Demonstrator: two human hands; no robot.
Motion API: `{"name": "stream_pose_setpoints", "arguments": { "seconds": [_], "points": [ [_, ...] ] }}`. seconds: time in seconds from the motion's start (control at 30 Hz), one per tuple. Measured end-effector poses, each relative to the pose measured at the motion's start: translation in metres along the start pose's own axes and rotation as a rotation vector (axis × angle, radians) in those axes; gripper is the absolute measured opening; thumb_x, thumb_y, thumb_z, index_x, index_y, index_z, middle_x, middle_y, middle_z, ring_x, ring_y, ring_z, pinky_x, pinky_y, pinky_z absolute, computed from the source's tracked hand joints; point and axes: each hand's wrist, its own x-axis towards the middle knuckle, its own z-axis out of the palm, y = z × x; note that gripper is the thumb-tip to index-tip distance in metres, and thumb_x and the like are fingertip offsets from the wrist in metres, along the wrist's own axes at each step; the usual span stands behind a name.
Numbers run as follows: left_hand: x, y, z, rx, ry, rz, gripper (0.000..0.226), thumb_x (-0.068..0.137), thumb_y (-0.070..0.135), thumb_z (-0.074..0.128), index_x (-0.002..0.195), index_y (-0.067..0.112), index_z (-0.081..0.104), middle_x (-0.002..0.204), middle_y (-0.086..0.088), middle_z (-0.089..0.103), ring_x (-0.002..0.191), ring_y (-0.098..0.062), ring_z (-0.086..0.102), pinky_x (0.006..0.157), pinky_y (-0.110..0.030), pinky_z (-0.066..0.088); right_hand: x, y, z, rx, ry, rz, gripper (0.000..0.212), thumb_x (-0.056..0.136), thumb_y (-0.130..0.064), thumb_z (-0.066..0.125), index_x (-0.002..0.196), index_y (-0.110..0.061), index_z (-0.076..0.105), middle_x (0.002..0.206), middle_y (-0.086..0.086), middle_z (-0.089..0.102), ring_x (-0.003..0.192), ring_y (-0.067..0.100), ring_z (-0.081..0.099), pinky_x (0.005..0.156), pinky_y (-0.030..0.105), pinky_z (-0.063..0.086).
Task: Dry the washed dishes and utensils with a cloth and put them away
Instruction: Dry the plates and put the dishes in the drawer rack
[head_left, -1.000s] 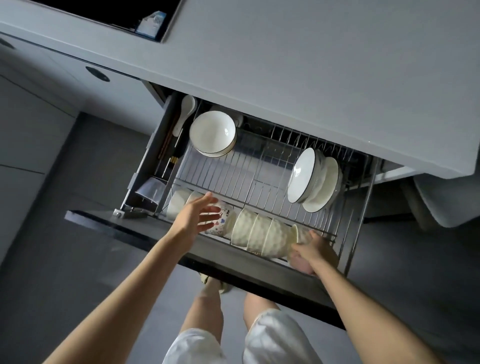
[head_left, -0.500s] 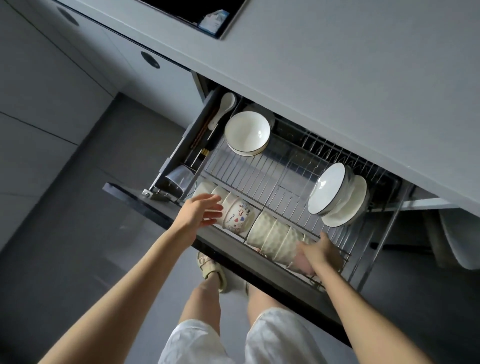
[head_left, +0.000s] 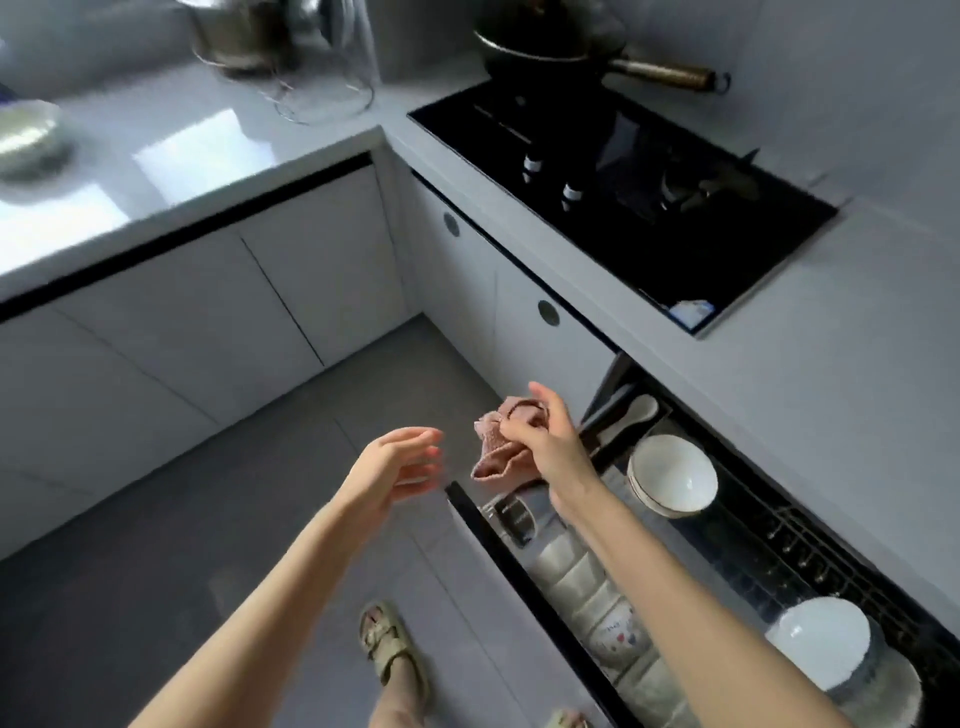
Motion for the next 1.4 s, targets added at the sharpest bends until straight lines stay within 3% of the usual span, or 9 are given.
{"name": "stream_pose_setpoints", "arguments": {
  "seconds": [0.2, 0.37, 0.47, 0.57, 0.77, 0.87, 1.0, 1.13, 1.4],
  "points": [
    [0.013, 0.092, -0.167, -0.124, 0.165, 0.144, 0.015, 0.089, 0.015, 0.057, 0.100, 0.012, 0.067, 0.087, -0.006, 0.071, 0.075, -0.021, 0.066, 0.073, -0.030, 0.055, 0.042, -0.086, 0.182, -0.259, -0.250, -0.284, 0.080, 0.081, 0.005, 0.066, 0.144, -0.021, 0.024, 0.121, -0.001, 0.045, 0.097, -0.002, 0.059, 0.096, 0.021, 0.045],
    [0.020, 0.154, -0.294, -0.188, 0.321, 0.250, 0.011, 0.090, 0.015, 0.056, 0.096, 0.012, 0.065, 0.087, -0.008, 0.068, 0.074, -0.022, 0.064, 0.064, -0.026, 0.053, 0.083, -0.137, 0.307, -0.370, -0.314, -0.477, 0.054, 0.079, -0.002, 0.072, 0.120, -0.018, 0.041, 0.108, -0.005, 0.054, 0.107, 0.016, 0.057, 0.097, 0.031, 0.048],
    [0.026, 0.179, -0.353, -0.223, 0.392, 0.284, 0.010, 0.091, 0.014, 0.056, 0.092, 0.011, 0.065, 0.087, -0.010, 0.068, 0.077, -0.025, 0.065, 0.076, -0.034, 0.053, 0.105, -0.161, 0.368, -0.383, -0.316, -0.556, 0.037, 0.078, 0.003, 0.072, 0.105, -0.016, 0.056, 0.096, -0.003, 0.063, 0.094, 0.013, 0.062, 0.081, 0.018, 0.052],
    [0.039, 0.200, -0.402, -0.278, 0.458, 0.304, 0.011, 0.093, 0.012, 0.054, 0.094, 0.009, 0.065, 0.091, -0.013, 0.066, 0.081, -0.028, 0.065, 0.083, -0.039, 0.052, 0.131, -0.181, 0.423, -0.414, -0.389, -0.612, 0.031, 0.079, 0.000, 0.072, 0.094, -0.026, 0.065, 0.090, -0.008, 0.070, 0.088, 0.012, 0.068, 0.074, 0.026, 0.056],
    [0.094, 0.247, -0.486, -0.382, 0.583, 0.286, 0.013, 0.094, 0.011, 0.052, 0.097, 0.004, 0.063, 0.094, -0.016, 0.064, 0.083, -0.027, 0.063, 0.067, -0.033, 0.055, 0.209, -0.218, 0.524, -0.412, -0.574, -0.580, 0.027, 0.086, 0.011, 0.059, 0.088, -0.014, 0.068, 0.076, -0.002, 0.070, 0.064, 0.000, 0.068, 0.057, 0.011, 0.050],
    [0.132, 0.279, -0.529, -0.459, 0.673, 0.284, 0.010, 0.093, 0.007, 0.052, 0.092, 0.003, 0.062, 0.089, -0.015, 0.062, 0.079, -0.027, 0.063, 0.071, -0.035, 0.057, 0.272, -0.232, 0.581, -0.437, -0.613, -0.575, 0.027, 0.085, 0.008, 0.060, 0.092, -0.016, 0.071, 0.083, 0.004, 0.074, 0.071, 0.012, 0.072, 0.064, 0.027, 0.058],
    [0.184, 0.325, -0.587, -0.519, 0.787, 0.225, 0.009, 0.093, 0.007, 0.053, 0.094, 0.001, 0.060, 0.088, -0.016, 0.061, 0.078, -0.029, 0.062, 0.069, -0.037, 0.056, 0.351, -0.257, 0.652, -0.503, -0.607, -0.552, 0.028, 0.080, 0.005, 0.063, 0.090, -0.020, 0.070, 0.086, -0.001, 0.073, 0.085, 0.015, 0.069, 0.077, 0.027, 0.056],
    [0.230, 0.363, -0.639, -0.475, 0.902, 0.206, 0.012, 0.093, 0.005, 0.053, 0.101, -0.001, 0.059, 0.083, -0.015, 0.058, 0.071, -0.026, 0.059, 0.062, -0.033, 0.055, 0.420, -0.275, 0.717, -0.553, -0.594, -0.496, 0.025, 0.078, 0.005, 0.062, 0.089, -0.017, 0.069, 0.084, 0.004, 0.072, 0.084, 0.021, 0.069, 0.076, 0.035, 0.056],
    [0.322, 0.402, -0.735, -0.174, 1.004, 0.063, 0.021, 0.083, 0.002, 0.046, 0.096, -0.004, 0.062, 0.070, -0.011, 0.056, 0.056, -0.021, 0.051, 0.055, -0.028, 0.050, 0.506, -0.279, 0.812, -0.611, -0.513, -0.393, 0.024, 0.077, 0.004, 0.063, 0.088, -0.018, 0.065, 0.081, -0.001, 0.068, 0.081, 0.018, 0.065, 0.067, 0.027, 0.051]
  ]
}}
